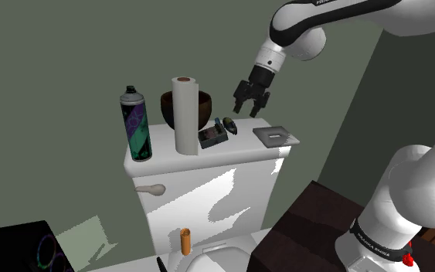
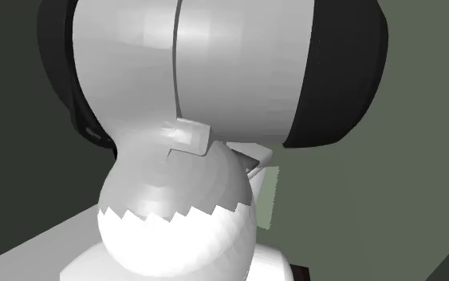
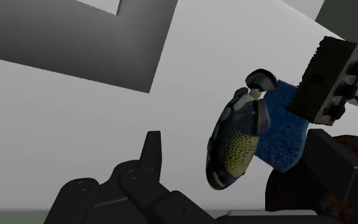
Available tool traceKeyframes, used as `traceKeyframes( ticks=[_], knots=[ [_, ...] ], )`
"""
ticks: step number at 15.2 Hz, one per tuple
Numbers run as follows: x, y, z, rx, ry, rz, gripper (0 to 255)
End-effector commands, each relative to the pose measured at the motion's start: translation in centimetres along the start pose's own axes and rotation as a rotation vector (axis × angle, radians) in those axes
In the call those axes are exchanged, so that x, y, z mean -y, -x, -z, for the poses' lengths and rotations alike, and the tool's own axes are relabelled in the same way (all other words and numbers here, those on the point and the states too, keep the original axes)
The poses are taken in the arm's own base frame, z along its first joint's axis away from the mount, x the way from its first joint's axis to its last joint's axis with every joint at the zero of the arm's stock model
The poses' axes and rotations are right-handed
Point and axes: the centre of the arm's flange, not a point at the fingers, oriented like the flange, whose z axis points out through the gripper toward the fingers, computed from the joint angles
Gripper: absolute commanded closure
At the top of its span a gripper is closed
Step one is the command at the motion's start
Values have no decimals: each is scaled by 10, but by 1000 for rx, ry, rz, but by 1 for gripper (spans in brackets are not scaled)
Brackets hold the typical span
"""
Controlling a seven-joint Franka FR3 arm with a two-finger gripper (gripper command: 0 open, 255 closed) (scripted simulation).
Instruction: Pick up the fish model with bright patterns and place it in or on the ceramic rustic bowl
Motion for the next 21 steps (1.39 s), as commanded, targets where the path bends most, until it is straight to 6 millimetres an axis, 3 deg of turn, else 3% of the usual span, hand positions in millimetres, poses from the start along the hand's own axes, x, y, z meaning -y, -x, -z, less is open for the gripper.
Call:
traceKeyframes(
  ticks=[1, 9, 17, 18, 21],
  knots=[
    [0, -21, -9, -19, -59, -24, 0],
    [3, -25, -50, -21, -66, -27, 0],
    [3, -25, -50, -21, -66, -27, 0],
    [3, -25, -50, -21, -66, -27, 255],
    [3, -25, -50, -21, -66, -27, 255]
  ],
)
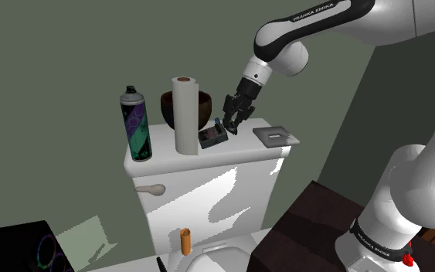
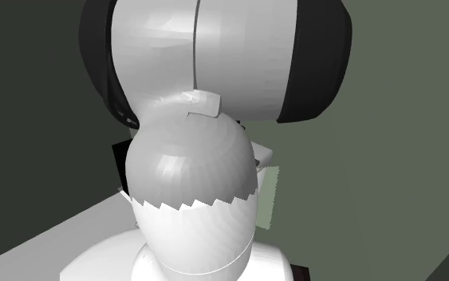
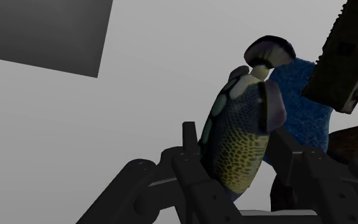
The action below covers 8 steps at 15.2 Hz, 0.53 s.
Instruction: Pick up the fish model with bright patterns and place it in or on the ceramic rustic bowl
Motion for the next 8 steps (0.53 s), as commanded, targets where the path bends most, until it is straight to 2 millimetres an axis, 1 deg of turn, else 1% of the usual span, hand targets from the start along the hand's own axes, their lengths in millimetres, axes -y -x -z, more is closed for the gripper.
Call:
traceKeyframes(
  ticks=[1, 6, 8],
  knots=[
    [0, 0, 0, 0, 0, 0, 255],
    [0, 0, 0, 0, 0, 0, 255],
    [5, 0, 9, 0, 0, 0, 255]
  ],
)
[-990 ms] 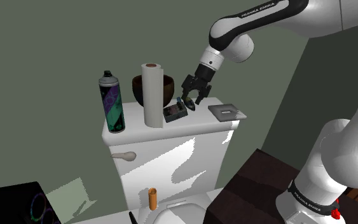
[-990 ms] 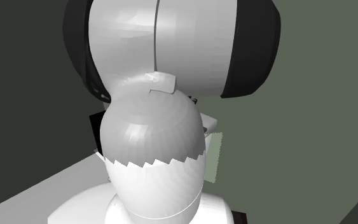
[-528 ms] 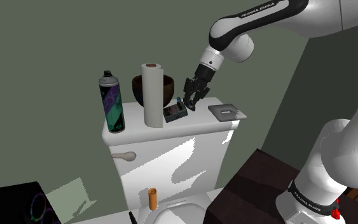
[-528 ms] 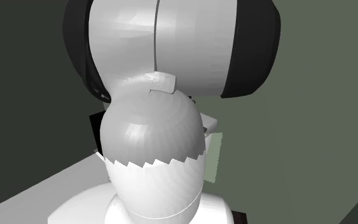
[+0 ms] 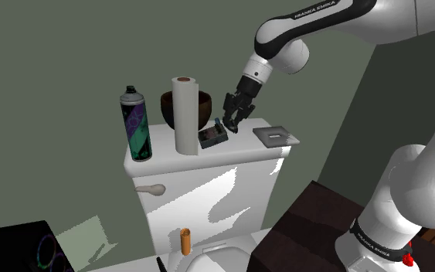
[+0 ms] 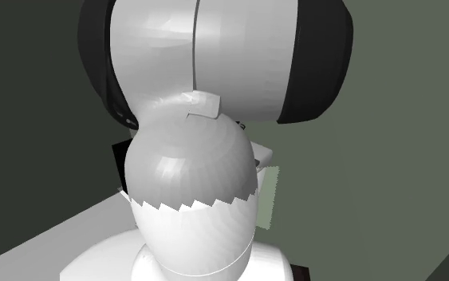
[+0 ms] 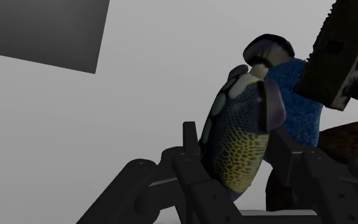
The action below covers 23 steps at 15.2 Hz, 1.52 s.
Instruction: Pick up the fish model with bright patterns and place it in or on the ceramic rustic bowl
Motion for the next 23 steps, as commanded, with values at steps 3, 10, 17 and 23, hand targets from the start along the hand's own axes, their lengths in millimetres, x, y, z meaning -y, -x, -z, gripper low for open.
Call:
traceKeyframes(
  ticks=[3, 10, 17, 23],
  knots=[
    [9, 0, 18, 0, 0, 0, 255],
    [26, -1, 51, 0, 0, 0, 255],
    [42, -3, 84, 0, 0, 0, 255],
    [57, -4, 112, 0, 0, 0, 255]
  ],
)
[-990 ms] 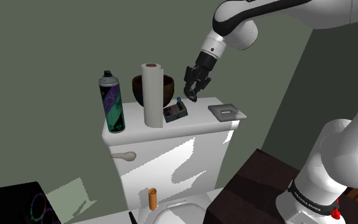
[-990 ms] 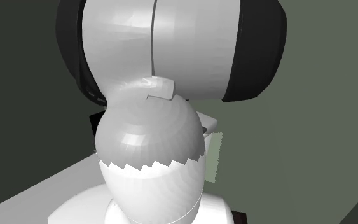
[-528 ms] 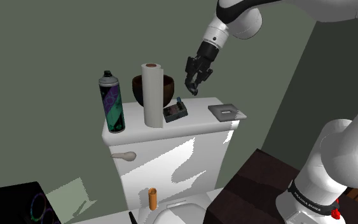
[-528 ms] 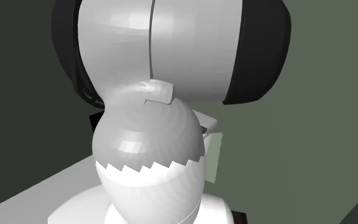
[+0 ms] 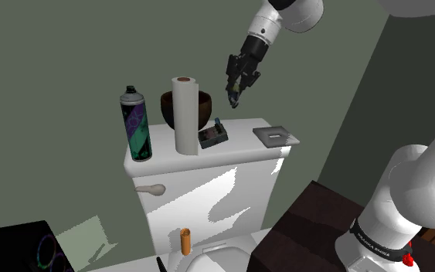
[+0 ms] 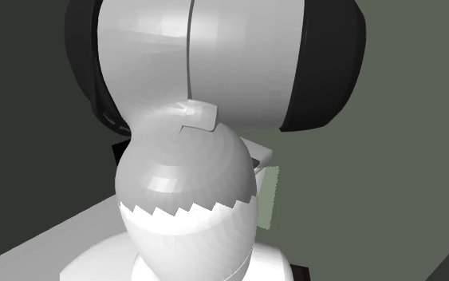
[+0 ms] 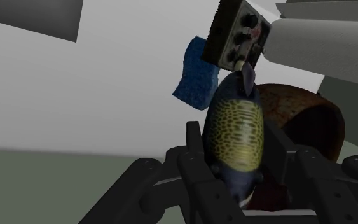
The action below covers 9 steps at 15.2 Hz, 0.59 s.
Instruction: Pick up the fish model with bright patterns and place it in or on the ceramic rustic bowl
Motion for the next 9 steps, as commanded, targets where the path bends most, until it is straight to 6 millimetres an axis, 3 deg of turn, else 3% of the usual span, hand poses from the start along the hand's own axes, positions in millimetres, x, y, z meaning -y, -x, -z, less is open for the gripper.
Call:
traceKeyframes(
  ticks=[1, 9],
  knots=[
    [5, 0, 11, 0, 0, 0, 255],
    [24, -1, 48, 0, 0, 0, 255]
  ],
)
